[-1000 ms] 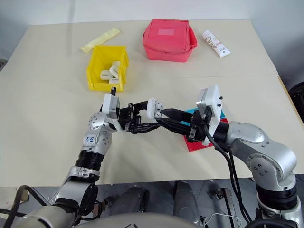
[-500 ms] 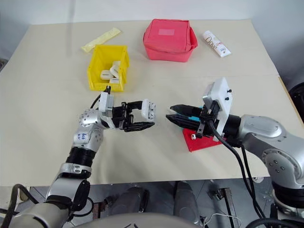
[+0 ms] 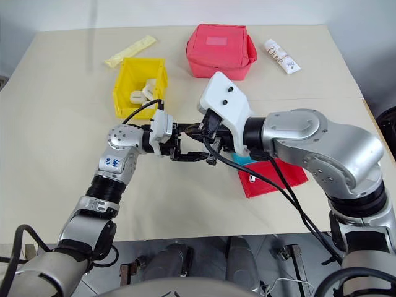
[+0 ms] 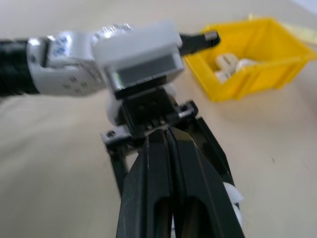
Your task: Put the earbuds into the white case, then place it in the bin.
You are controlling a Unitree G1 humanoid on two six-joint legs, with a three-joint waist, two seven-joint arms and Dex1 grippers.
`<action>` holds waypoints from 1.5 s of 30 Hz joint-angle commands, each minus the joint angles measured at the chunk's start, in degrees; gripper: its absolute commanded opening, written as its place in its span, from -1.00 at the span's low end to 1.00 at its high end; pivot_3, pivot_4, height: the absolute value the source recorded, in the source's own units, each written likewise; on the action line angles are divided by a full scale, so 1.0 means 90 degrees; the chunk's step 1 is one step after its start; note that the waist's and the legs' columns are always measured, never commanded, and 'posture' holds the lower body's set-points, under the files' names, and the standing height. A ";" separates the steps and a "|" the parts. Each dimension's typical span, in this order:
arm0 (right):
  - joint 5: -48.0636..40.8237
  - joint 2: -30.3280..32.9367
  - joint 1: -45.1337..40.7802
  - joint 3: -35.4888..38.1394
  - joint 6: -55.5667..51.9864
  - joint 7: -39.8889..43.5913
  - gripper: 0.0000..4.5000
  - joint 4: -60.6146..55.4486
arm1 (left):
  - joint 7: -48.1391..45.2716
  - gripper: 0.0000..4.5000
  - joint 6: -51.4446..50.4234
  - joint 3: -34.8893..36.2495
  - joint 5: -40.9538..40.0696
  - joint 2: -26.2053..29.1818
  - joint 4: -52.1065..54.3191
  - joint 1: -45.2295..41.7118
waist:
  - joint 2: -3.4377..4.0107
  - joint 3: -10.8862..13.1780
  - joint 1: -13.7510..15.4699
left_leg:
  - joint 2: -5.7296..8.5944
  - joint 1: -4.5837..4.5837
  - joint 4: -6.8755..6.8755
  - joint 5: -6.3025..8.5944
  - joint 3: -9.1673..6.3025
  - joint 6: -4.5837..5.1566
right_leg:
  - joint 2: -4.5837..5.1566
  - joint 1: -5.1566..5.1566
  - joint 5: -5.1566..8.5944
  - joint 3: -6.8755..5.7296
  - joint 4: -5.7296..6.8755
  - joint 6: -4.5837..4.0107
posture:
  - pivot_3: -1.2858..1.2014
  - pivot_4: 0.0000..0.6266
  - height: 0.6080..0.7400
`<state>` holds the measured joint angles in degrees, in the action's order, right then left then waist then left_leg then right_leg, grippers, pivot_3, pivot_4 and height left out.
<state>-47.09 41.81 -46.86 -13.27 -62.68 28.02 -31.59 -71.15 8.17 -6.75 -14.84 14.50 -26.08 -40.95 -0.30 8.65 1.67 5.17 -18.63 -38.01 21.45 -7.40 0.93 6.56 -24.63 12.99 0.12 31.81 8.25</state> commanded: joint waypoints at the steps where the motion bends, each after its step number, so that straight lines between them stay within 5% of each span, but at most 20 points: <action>1: 0.0254 0.0078 0.0009 0.0092 0.0090 0.0231 -0.97 -0.0044 | 0.0014 0.24 -0.0096 0.0234 -0.0364 -0.0023 0.0210 -0.0118 | 0.0000 0.0000 -0.0004 | -0.0001 -0.0001 0.0000 0.0000 0.0000 0.0000 | 0.0000 -0.0001 0.0000 0.0000 0.0000 0.0000 | 0.03 -0.52 1.00; 12: 0.0525 0.0745 0.0801 0.0873 0.0189 0.0646 -0.97 -0.0095 | -0.0154 0.24 -0.0274 0.0700 -0.0759 0.0332 0.0331 -0.0040 | -0.0002 -0.0001 -0.0004 | -0.0003 -0.0001 -0.0001 0.0000 0.0001 0.0000 | -0.0001 -0.0002 0.0000 0.0000 0.0002 0.0001 | 0.03 -0.52 1.00; 17: -0.0041 0.0696 0.2190 0.2533 0.1176 0.1563 -0.97 -0.0201 | 0.0217 0.24 -0.0239 0.0910 -0.0595 0.0517 0.0152 -0.0004 | -0.0008 0.0001 0.0021 | -0.0002 -0.0004 -0.0001 0.0000 0.0000 0.0000 | -0.0001 -0.0001 -0.0001 0.0000 -0.0001 0.0003 | 0.03 -0.52 1.00; 20: -0.0011 0.0753 0.3274 0.3166 0.2014 0.2569 -0.73 0.0018 | 0.0666 0.24 -0.0182 0.1000 -0.0430 0.0613 0.0050 0.0056 | -0.0018 -0.0002 0.0092 | -0.0002 0.0004 0.0003 0.0001 -0.0003 0.0001 | -0.0004 0.0011 -0.0002 -0.0005 -0.0008 0.0004 | 0.03 -0.52 1.00; 31: 0.0313 0.0582 0.3871 0.3199 0.2948 0.3167 0.93 0.0744 | 0.3236 0.24 -0.0369 0.1527 0.0151 0.0702 -0.0372 -0.0304 | -0.0013 0.0002 0.0108 | -0.0003 0.0014 0.0001 -0.0001 0.0018 0.0002 | -0.0005 0.0008 -0.0009 0.0016 0.0000 0.0015 | 0.03 -0.52 1.00; 36: 0.0486 0.0427 0.4024 0.3259 0.3132 0.2900 0.98 0.0688 | 0.4684 0.24 -0.0386 0.1685 0.0744 0.1047 -0.1674 -0.1071 | -0.0014 0.0003 0.0154 | 0.0001 0.0016 -0.0002 -0.0002 0.0017 -0.0001 | -0.0004 0.0009 -0.0009 0.0015 0.0005 0.0016 | 0.03 -0.52 1.00; 44: 0.0427 0.0303 0.4371 0.3297 0.3125 0.2484 0.98 0.0290 | 0.5166 0.24 0.0183 0.1456 0.1375 0.1184 -0.3770 -0.2206 | -0.0023 0.0007 0.0167 | 0.0011 0.0010 -0.0003 -0.0004 0.0015 0.0003 | 0.0001 0.0009 -0.0011 0.0009 0.0002 0.0019 | 0.03 -0.52 1.00; 45: 0.0409 0.0323 0.4408 0.3329 0.3103 0.2451 0.99 0.0254 | 0.4997 0.39 0.0204 0.1420 0.1382 0.1187 -0.3870 -0.2266 | -0.0023 0.0007 0.0160 | 0.0009 0.0011 -0.0003 -0.0004 0.0015 0.0002 | 0.0000 0.0009 -0.0011 0.0009 0.0002 0.0019 | 0.03 -0.52 1.00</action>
<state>-42.75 44.52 -7.61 14.91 -35.12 50.66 -27.12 -25.32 8.32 6.27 -2.97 24.77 -60.51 -58.96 -0.51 8.72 3.11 5.23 -18.53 -38.03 21.42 -7.27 0.95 6.56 -24.55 12.90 0.20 31.84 8.42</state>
